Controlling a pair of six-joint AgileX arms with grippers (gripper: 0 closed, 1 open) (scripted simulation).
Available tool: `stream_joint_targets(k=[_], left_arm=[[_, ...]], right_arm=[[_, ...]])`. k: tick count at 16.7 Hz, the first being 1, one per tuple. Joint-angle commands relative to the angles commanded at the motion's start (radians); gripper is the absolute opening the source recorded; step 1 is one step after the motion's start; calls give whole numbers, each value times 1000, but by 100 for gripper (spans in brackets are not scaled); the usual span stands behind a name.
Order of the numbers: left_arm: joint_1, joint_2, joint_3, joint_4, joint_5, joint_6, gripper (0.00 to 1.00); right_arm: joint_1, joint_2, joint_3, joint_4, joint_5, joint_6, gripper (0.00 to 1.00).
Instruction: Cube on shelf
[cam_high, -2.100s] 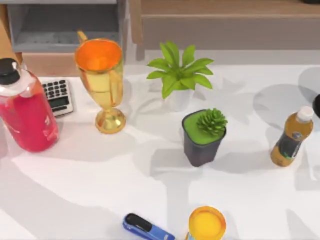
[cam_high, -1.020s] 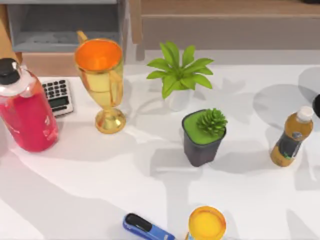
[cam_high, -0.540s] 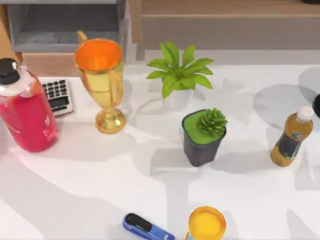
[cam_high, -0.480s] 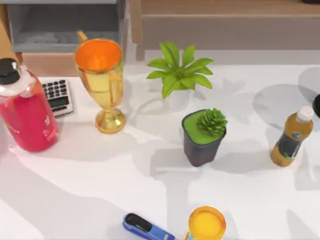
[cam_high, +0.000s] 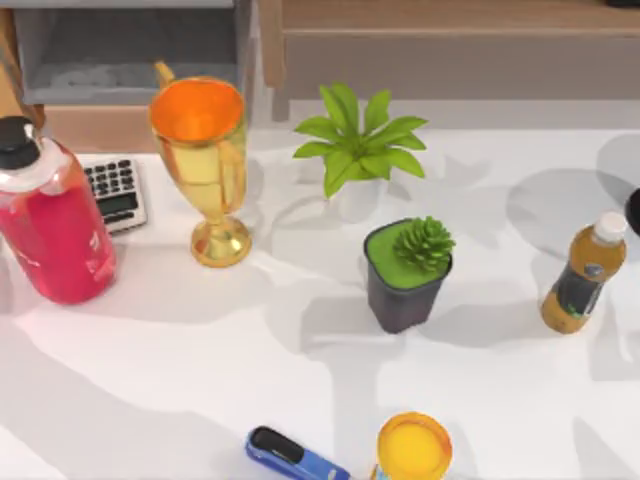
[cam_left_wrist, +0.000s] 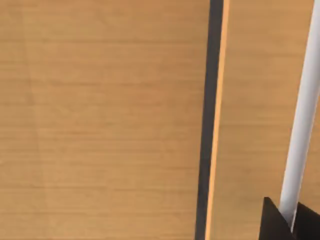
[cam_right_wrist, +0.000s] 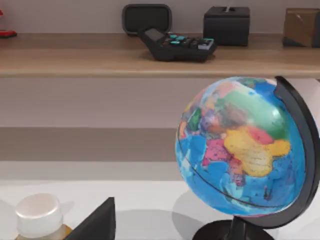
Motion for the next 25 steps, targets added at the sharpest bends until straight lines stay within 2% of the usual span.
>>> stream_joint_targets(k=[5,11,18,25], left_arm=[[38,-68,-164,81,34,1,0],[44,-76,-185,93,45,1,0],[122,-165,-392,206,122,5,0],[143,-178,-425,230,143,8,0]], right_arm=[[0,0,0,0,0,0,100],[0,0,0,0,0,0,100],[0,0,0,0,0,0,100],[0,0,0,0,0,0,100]])
